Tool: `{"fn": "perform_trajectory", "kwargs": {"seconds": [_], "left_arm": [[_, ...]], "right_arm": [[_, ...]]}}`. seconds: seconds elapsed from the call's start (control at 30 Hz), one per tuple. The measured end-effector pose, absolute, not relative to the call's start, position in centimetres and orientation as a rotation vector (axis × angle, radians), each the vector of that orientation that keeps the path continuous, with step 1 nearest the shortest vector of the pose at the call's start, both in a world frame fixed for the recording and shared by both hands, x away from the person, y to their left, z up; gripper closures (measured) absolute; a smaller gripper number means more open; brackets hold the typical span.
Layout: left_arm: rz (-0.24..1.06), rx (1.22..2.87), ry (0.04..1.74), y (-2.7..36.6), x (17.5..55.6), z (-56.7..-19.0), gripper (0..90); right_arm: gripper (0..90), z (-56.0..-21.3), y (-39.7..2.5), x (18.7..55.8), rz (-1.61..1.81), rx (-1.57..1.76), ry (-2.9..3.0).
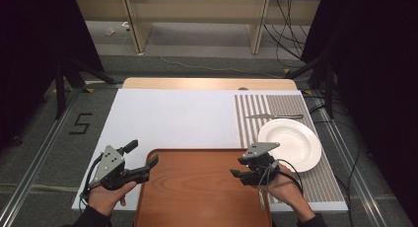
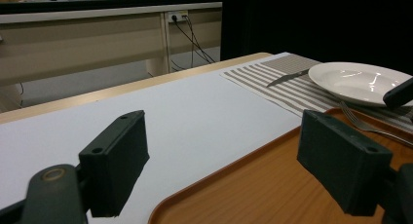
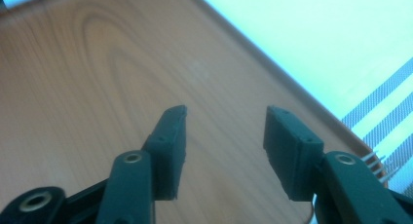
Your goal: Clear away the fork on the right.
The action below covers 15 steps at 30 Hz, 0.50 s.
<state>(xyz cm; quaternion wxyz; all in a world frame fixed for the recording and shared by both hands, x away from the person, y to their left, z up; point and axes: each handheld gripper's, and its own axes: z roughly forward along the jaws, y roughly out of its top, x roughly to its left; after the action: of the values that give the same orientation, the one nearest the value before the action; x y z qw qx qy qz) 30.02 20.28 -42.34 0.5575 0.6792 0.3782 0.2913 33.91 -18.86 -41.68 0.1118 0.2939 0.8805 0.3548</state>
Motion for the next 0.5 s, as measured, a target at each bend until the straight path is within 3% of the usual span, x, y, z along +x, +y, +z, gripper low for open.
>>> {"fn": "perform_trajectory", "kwargs": {"seconds": [0.5], "left_arm": [[0.672, 1.610, 0.887, 20.1, 30.0, -42.4, 18.0]], "right_arm": [[36.2, -40.3, -19.4, 33.6, 1.283, 0.928, 2.374]]}}
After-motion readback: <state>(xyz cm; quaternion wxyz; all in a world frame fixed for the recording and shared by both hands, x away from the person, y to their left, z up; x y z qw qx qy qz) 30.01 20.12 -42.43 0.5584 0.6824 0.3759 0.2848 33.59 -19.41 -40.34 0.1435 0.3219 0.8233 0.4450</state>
